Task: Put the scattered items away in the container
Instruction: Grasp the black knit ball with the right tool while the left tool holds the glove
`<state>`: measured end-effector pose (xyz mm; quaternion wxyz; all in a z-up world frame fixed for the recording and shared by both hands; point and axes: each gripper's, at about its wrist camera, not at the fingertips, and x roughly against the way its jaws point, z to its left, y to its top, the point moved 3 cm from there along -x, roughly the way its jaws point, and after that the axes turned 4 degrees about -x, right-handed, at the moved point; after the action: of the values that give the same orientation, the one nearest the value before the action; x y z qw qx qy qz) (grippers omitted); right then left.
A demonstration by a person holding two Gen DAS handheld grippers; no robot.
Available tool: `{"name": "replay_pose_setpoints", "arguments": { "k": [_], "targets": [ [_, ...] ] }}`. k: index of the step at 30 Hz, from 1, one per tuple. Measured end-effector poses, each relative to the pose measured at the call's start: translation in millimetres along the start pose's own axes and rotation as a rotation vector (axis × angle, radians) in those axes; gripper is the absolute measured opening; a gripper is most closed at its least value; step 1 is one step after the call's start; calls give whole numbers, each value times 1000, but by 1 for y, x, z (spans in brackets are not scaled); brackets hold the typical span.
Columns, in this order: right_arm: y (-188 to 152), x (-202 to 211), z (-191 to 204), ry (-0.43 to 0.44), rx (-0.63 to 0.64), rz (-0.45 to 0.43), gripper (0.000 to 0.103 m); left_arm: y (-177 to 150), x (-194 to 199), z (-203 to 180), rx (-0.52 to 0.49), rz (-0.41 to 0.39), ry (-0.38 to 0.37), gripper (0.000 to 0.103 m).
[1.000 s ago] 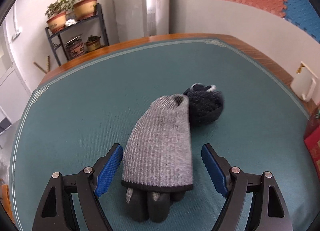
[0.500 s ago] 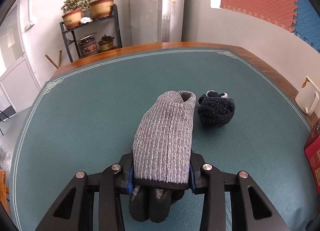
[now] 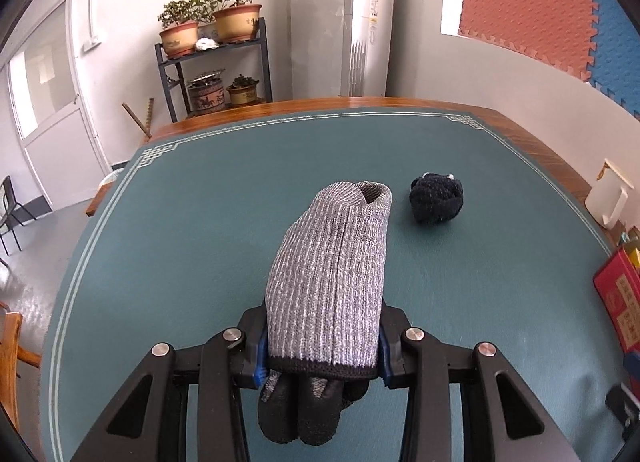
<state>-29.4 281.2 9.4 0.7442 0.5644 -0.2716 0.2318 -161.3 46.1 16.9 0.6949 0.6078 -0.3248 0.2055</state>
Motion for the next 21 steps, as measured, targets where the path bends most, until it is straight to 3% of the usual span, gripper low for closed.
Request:
{"name": "replay_pose_setpoints", "arguments": {
  "k": [7,11,21],
  "targets": [
    [1,-10,-1,38,-16,26,79,-19,11,24,46,-9,3,41],
    [8,-26,-3,41,-57,98,79,-21,15,38,84,-18,0,41],
    [80,-95,52,73,-7,142,79,-20,11,51,129,-16,9,41]
  ]
}}
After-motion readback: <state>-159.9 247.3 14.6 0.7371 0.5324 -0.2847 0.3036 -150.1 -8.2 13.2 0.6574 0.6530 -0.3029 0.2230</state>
